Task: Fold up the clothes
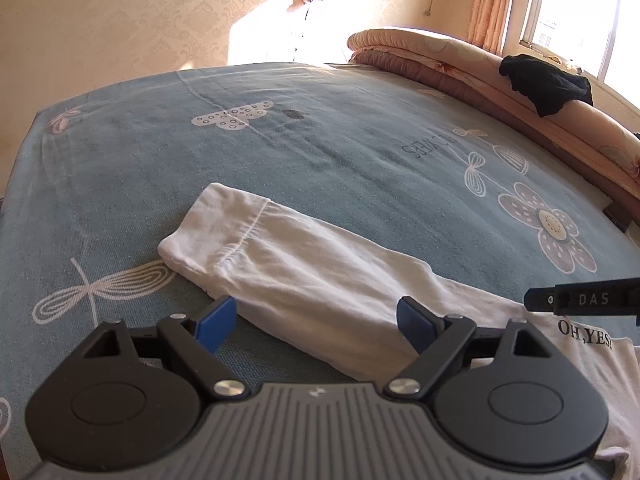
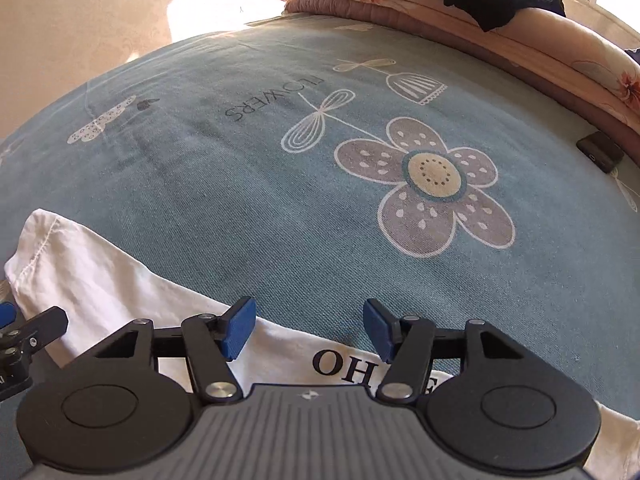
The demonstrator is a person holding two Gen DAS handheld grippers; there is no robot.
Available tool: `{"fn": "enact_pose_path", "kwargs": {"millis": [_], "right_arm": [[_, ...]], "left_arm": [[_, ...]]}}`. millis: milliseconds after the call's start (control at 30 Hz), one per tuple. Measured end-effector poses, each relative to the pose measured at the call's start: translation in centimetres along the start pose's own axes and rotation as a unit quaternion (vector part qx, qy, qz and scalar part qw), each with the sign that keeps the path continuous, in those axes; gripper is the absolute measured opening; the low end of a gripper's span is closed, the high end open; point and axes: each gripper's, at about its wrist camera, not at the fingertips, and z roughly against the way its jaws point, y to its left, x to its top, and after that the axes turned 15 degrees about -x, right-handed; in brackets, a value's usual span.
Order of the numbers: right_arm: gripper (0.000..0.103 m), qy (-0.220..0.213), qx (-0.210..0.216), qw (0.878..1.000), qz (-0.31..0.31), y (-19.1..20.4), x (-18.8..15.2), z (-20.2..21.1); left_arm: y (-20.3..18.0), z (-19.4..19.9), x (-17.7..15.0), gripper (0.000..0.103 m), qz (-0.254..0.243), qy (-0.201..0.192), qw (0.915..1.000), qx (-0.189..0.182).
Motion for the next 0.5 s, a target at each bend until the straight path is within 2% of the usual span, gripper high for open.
{"fn": "enact_pose_path", "kwargs": {"millis": [167, 233, 367, 433, 467, 500], "right_arm": [[0.063, -0.029, 0.061, 0.995, 0.070, -0.5, 0.8, 0.9], [0.057, -0.026, 0.079, 0.991, 0.105, -0.2, 0.7, 0.2], [0.053, -0.017, 0.090, 0.983, 0.159, 0.7, -0.1, -1.1], [0.051, -0.030, 0.092, 0.980, 0.176, 1.0, -0.6, -1.0], [0.042, -0.031, 0.097, 0.979, 0.176, 1.1, -0.7, -0.8], [0.026, -0.033, 0.099, 0.978, 0.178, 1.2, -0.8, -0.6]], "left_arm": [[0.6, -0.1, 0.1, 0.088, 0.019, 0.004, 0.9998, -0.006], [0.6, -0.1, 0.1, 0.088, 0.017, 0.005, 0.9998, -0.010], [0.6, -0.2, 0.1, 0.088, 0.018, 0.006, 0.9998, -0.010], [0.8, -0.3, 0.1, 0.088, 0.022, 0.008, 0.9997, -0.008], [0.9, -0.4, 0.1, 0.088, 0.024, 0.008, 0.9996, -0.007], [1.0, -0.4, 0.1, 0.088, 0.026, 0.009, 0.9996, -0.006]]}}
